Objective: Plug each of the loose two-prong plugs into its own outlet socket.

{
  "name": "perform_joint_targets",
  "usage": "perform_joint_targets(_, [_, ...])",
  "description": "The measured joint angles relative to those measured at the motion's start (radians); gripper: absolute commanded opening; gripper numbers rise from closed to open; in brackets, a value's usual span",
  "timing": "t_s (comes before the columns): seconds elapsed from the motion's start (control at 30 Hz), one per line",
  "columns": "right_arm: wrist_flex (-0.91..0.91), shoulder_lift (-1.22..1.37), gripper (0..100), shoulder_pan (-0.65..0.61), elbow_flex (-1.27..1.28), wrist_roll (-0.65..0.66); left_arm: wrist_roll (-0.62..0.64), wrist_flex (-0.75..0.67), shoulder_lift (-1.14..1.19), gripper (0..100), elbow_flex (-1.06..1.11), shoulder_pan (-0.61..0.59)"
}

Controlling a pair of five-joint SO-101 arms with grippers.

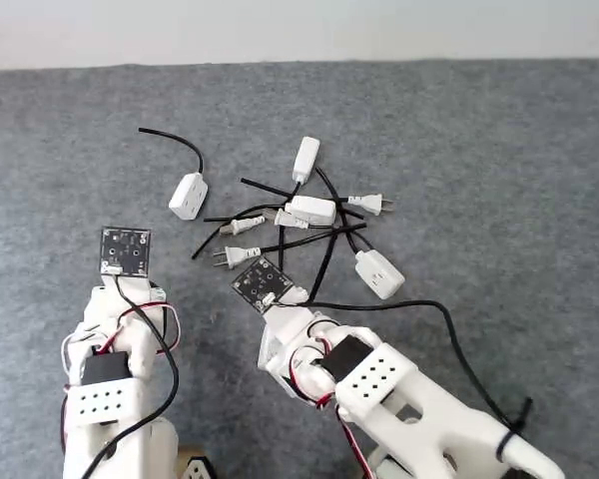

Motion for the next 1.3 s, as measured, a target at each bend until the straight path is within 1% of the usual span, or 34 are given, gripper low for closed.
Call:
perform_joint_targets(0.1, [0.000, 0.000, 23.5, -0.003, 0.000, 0.002, 0.000, 0.000, 0.000, 1, 0.002, 0.000])
perform_joint_targets(0.2, [-0.008, 0.000, 27.8, -0.002, -0.002, -0.020, 0.000, 0.000, 0.000, 1, 0.002, 0.000])
perform_joint_targets(0.37, [-0.009, 0.000, 28.1, -0.009, -0.057, -0.172, 0.000, 0.000, 0.000, 1, 0.002, 0.000])
perform_joint_targets(0.47, [-0.009, 0.000, 28.1, -0.012, -0.064, -0.235, 0.000, 0.000, 0.000, 1, 0.002, 0.000])
perform_joint_targets(0.6, [-0.009, 0.002, 28.1, -0.064, -0.064, -0.296, 0.000, 0.000, 0.000, 1, 0.002, 0.000])
perform_joint_targets(0.73, [-0.052, 0.002, 28.1, -0.094, -0.064, -0.313, 0.000, 0.000, 0.000, 1, 0.002, 0.000])
perform_joint_targets(0.9, [-0.115, 0.121, 28.1, -0.092, -0.066, -0.313, 0.000, 0.000, 0.000, 1, 0.002, 0.000])
perform_joint_targets(1.1, [-0.118, 0.299, 27.8, -0.094, -0.163, -0.316, 0.000, 0.000, 0.000, 1, 0.002, 0.000])
perform_joint_targets(1.23, [-0.118, 0.358, 27.7, -0.094, -0.199, -0.316, 0.000, 0.000, 0.000, 1, 0.002, 0.000])
perform_joint_targets(1.3, [-0.118, 0.362, 25.7, -0.094, -0.204, -0.316, 0.000, 0.000, 0.000, 1, 0.002, 0.000])
